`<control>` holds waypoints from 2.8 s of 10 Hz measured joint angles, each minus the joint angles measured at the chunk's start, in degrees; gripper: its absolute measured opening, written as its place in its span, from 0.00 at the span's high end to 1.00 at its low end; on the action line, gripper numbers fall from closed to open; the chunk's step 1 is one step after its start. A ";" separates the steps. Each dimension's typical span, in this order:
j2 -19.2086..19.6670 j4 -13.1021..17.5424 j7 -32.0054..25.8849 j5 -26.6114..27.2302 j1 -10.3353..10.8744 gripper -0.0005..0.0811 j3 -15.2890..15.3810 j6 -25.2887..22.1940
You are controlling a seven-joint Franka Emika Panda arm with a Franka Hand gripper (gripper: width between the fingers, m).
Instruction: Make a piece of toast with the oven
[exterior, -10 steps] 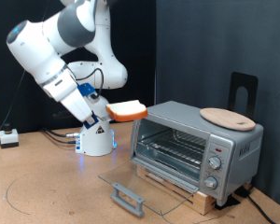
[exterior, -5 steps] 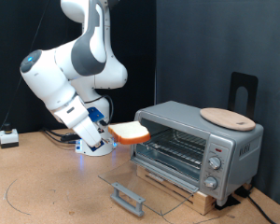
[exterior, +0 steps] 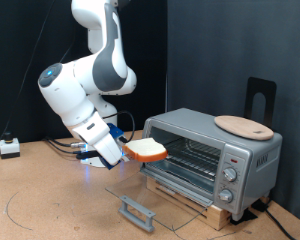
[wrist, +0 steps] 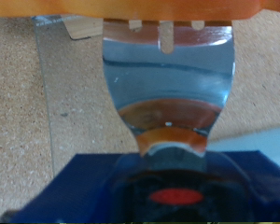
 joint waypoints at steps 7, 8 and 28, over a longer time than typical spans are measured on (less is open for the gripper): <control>-6.14 -5.56 -6.87 -1.59 2.66 0.47 5.38 7.17; -7.37 -6.09 -6.88 -1.60 3.13 0.47 6.39 9.05; -8.49 -6.73 18.62 -14.32 5.69 0.47 21.44 14.80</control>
